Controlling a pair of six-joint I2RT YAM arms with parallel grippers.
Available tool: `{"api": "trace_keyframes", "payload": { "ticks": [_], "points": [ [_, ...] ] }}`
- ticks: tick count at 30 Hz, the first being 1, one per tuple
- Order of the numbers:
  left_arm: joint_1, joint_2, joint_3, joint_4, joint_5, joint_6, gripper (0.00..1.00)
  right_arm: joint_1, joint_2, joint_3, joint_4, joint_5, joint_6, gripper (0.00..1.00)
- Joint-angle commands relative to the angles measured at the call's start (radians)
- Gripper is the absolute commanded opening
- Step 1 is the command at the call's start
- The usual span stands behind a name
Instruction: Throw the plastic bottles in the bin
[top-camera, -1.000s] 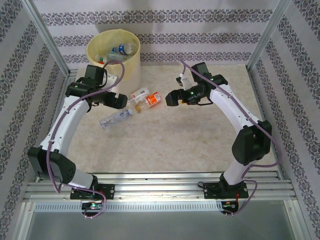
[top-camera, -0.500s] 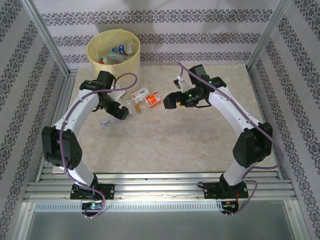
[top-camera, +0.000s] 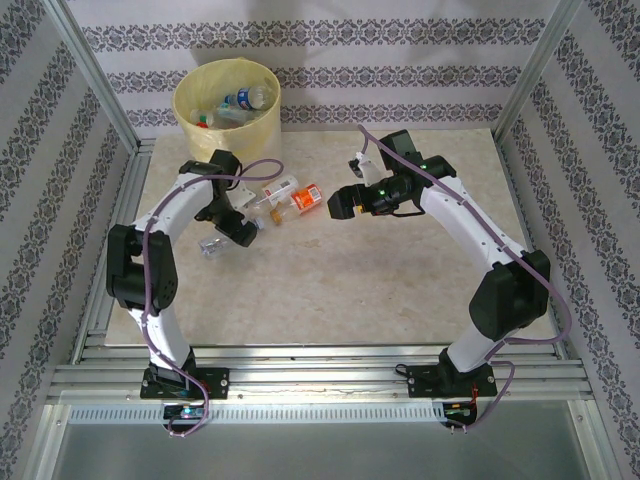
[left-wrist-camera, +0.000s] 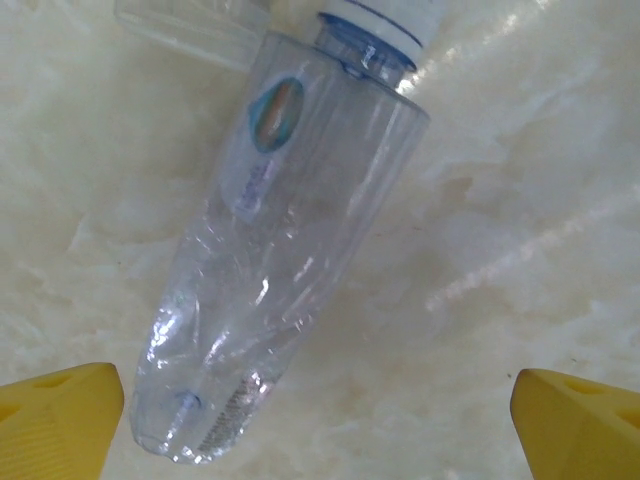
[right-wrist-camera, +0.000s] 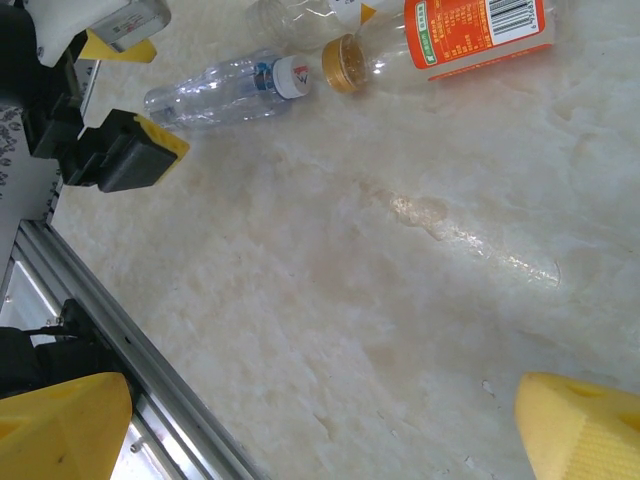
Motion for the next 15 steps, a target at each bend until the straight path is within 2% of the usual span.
{"api": "trace_keyframes", "payload": {
  "ticks": [1, 6, 15],
  "points": [
    [-0.01, 0.028, 0.044, 0.022, -0.03, 0.049, 1.0, 0.016, -0.008, -0.004, 0.002, 0.009, 0.013, 0.98],
    [-0.011, 0.09, 0.089, 0.012, -0.028, 0.083, 1.0, 0.021, 0.005, 0.01, -0.016, 0.009, 0.006, 0.98],
    [-0.016, 0.186, 0.165, 0.0, 0.048, 0.072, 0.97, 0.023, 0.025, 0.042, -0.043, 0.016, 0.0, 0.98]
  ]
}}
